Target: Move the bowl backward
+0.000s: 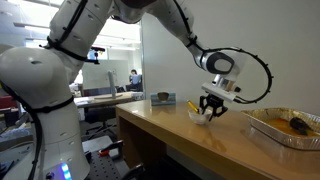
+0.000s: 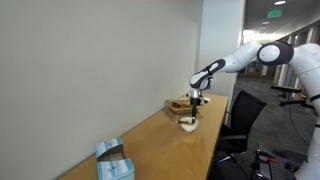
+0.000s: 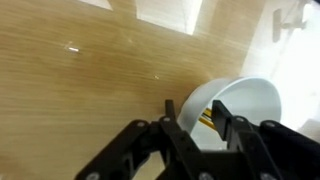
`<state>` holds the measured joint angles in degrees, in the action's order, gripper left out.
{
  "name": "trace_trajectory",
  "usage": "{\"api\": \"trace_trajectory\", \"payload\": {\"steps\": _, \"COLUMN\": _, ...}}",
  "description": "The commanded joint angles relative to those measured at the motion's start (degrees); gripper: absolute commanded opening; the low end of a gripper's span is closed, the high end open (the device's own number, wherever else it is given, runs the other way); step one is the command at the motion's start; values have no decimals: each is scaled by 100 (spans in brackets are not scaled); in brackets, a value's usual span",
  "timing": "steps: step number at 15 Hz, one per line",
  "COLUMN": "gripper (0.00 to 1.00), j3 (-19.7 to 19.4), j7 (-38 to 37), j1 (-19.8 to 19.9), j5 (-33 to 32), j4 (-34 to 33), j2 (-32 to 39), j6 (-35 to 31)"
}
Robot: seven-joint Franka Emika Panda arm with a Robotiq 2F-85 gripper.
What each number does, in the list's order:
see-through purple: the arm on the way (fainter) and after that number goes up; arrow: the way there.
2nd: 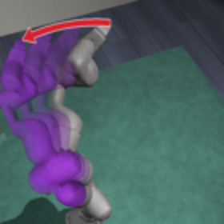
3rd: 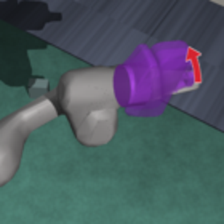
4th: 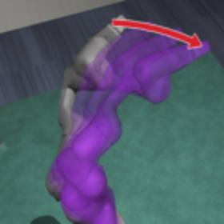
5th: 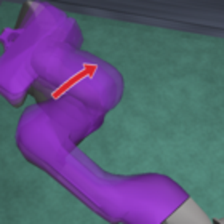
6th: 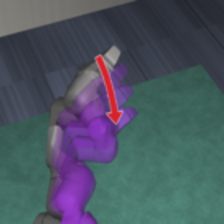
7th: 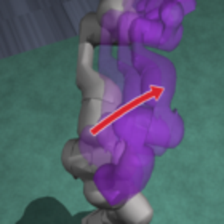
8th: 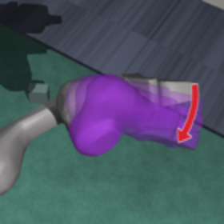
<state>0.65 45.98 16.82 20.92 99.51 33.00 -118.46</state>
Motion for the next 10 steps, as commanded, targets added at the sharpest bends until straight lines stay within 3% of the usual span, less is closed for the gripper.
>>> {"api": "trace_trajectory", "payload": {"steps": 1, "gripper": 14, "j3": 77, "j7": -5, "j1": 55, "j5": -89, "j4": -127, "j2": 29, "j6": 171}}
{"api": "trace_trajectory", "payload": {"steps": 3, "gripper": 1, "j3": 70, "j7": -9, "j1": 36, "j5": -131, "j4": -99, "j2": -6, "j6": 105}}
{"api": "trace_trajectory", "payload": {"steps": 10, "gripper": 1, "j3": 82, "j7": 61, "j1": -95, "j5": -427, "j4": 95, "j2": -297, "j6": -206}}
